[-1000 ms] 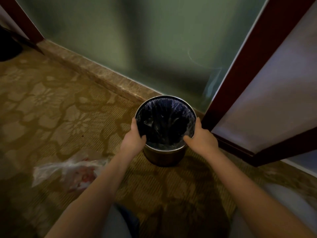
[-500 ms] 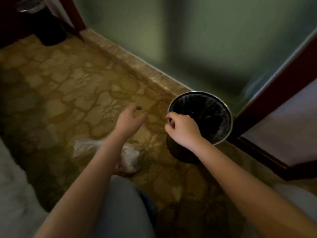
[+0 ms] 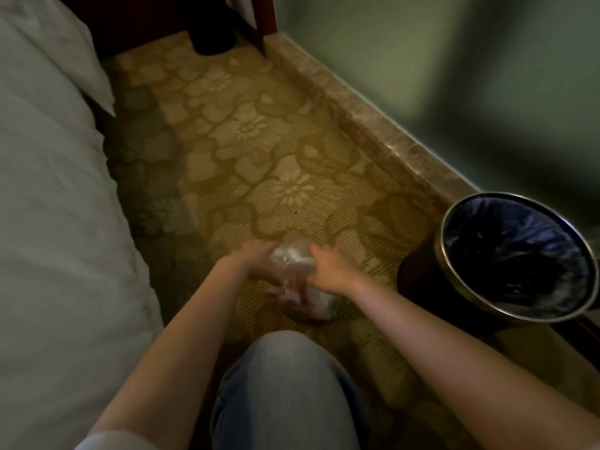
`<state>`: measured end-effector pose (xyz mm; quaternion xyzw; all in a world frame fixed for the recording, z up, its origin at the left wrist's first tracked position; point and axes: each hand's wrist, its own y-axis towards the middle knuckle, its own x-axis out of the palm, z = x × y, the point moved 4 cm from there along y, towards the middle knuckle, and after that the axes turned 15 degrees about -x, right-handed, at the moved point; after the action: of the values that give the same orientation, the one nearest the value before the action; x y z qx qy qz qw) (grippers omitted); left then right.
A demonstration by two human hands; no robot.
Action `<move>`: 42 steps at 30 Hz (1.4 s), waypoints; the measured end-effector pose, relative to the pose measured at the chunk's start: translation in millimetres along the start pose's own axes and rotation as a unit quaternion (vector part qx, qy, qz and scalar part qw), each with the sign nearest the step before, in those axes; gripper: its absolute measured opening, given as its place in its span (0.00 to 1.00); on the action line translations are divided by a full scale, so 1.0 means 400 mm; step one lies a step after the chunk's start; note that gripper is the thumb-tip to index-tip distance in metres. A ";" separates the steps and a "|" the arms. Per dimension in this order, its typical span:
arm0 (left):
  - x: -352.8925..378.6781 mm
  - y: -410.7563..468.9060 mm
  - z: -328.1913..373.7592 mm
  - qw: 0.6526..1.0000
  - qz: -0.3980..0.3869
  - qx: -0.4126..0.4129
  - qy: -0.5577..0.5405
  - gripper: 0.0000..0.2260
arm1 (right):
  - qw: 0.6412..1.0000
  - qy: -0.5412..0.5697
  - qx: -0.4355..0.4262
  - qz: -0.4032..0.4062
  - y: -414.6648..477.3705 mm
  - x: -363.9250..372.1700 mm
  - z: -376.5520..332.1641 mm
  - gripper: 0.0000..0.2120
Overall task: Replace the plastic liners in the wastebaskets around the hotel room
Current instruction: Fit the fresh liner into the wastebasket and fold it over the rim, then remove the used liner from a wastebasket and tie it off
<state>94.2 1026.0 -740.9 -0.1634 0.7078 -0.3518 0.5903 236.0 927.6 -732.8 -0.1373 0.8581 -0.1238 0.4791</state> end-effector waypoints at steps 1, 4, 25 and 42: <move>0.014 0.005 0.001 1.000 0.005 0.009 0.004 0.43 | 1.000 -0.015 0.010 -0.009 0.009 0.012 -0.005 0.33; 0.044 0.007 0.020 0.997 0.038 0.054 -0.045 0.31 | 0.999 -0.006 0.048 -0.026 0.029 0.051 -0.007 0.30; -0.473 -0.467 0.154 0.980 0.083 0.021 -0.182 0.11 | 0.984 0.172 0.010 0.049 -0.287 -0.552 -0.139 0.25; -1.189 -1.210 0.392 0.958 0.147 0.248 0.000 0.17 | 0.943 0.160 0.127 0.264 -0.892 -1.348 -0.483 0.12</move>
<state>273.0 947.4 -72.4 0.0942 0.6150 -0.4253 0.6573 383.7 802.0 -86.4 0.1776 0.9061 -0.1215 0.3642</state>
